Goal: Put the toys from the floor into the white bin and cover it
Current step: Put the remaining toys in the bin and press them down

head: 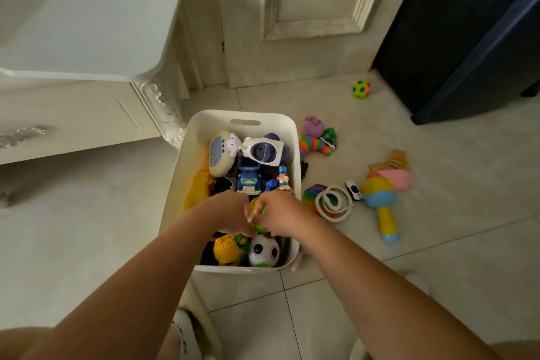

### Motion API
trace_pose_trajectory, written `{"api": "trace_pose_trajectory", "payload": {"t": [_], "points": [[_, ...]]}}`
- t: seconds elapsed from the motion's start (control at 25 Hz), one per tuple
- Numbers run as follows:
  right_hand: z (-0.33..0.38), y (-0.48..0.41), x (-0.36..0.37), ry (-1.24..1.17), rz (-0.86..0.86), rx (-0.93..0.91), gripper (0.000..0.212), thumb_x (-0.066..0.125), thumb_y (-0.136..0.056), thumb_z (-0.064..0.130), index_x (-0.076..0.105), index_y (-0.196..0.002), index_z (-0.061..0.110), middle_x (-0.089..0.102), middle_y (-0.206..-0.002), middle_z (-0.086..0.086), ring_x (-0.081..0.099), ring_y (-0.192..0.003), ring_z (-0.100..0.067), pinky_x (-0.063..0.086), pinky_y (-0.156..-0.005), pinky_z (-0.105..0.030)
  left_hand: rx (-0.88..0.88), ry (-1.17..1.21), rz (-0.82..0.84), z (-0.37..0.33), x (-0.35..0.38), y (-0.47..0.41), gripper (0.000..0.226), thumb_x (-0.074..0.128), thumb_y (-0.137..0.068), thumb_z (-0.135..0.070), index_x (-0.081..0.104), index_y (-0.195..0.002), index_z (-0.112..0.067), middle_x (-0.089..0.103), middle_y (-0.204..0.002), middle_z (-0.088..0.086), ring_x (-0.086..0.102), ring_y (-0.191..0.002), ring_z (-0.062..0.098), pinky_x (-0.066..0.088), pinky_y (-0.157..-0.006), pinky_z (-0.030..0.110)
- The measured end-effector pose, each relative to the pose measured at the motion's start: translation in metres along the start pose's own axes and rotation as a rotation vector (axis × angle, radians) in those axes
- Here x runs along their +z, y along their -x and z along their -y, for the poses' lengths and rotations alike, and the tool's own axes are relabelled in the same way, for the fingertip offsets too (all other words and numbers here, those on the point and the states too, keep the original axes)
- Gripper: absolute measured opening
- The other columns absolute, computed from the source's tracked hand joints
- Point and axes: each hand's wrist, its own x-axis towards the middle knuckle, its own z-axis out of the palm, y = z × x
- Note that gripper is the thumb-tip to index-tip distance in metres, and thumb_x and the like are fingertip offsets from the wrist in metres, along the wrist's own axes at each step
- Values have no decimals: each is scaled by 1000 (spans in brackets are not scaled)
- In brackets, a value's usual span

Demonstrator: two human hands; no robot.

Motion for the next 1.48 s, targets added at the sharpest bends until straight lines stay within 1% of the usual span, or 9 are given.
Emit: {"api": "trace_pose_trajectory", "payload": {"t": [0.24, 0.36, 0.56, 0.76, 0.92, 1.12, 1.28, 1.36, 1.48], "points": [[-107, -26, -50, -756, -518, 273, 10, 54, -93, 22, 58, -84, 20, 63, -72, -1, 58, -59, -18, 46, -57, -30, 191, 668, -508, -80, -26, -44, 29, 57, -90, -18, 58, -119, -23, 60, -103, -2, 57, -86, 12, 42, -74, 23], [-168, -36, -38, -649, -409, 433, 12, 53, -93, 25, 61, -90, 15, 58, -90, 0, 62, -76, -23, 51, -70, -36, 272, 826, -393, -121, -12, -69, 31, 54, -92, -14, 58, -120, -25, 58, -113, -2, 60, -93, 13, 49, -83, 27], [-197, -32, 24, -629, -1, 551, 31, 59, -90, 42, 59, -114, 23, 64, -98, 1, 59, -73, -13, 41, -54, -23, 80, 873, -116, -141, 31, -109, 34, 55, -87, -14, 61, -117, -28, 60, -126, -2, 63, -103, 17, 53, -89, 33], [-207, -43, 54, -834, -207, 524, 28, 53, -91, 9, 52, -85, 36, 60, -101, -2, 57, -89, -18, 53, -90, -38, -53, 944, -92, -142, 33, -120, 34, 55, -85, -11, 59, -116, -24, 65, -119, 1, 63, -100, 19, 53, -87, 34], [-201, -39, 3, -1069, -520, 469, 12, 52, -88, 15, 59, -79, 17, 63, -89, -15, 58, -80, -23, 50, -72, -40, -15, 819, -50, -143, 30, -109, 70, 65, -82, -15, 34, -143, -29, 50, -123, 2, 55, -84, 14, 44, -52, 13], [-183, -28, -35, -1110, -530, 300, 21, 47, -94, 20, 66, -88, 13, 63, -83, -1, 61, -77, -18, 48, -62, -26, -22, 1250, 61, -145, 31, -101, 71, 73, -79, -16, 35, -138, -24, 60, -108, 7, 69, -94, 32, 60, -77, 44], [-239, -40, -24, -564, -956, 608, 19, 55, -91, 26, 67, -98, 13, 63, -109, -15, 55, -105, -34, 43, -83, -37, -37, 1309, 33, -141, 28, -102, 62, 64, -86, -9, 34, -138, -24, 62, -90, 6, 68, -86, 32, 57, -77, 45], [-277, -37, -12, -345, -691, 779, 28, 54, -91, 30, 64, -115, 21, 37, -146, -14, 36, -131, -34, 37, -100, -38, -35, 1315, 60, -140, 30, -102, 64, 64, -86, -10, 32, -140, -24, 63, -95, 9, 67, -83, 29, 57, -72, 42], [-304, -37, 5, -256, -241, 784, 35, 52, -90, 37, 57, -125, 39, 16, -156, -7, 23, -142, -31, 25, -116, -41, -19, 1298, 88, -139, 32, -99, 67, 66, -86, -13, 31, -142, -26, 62, -110, 12, 69, -82, 25, 55, -63, 33]]}}
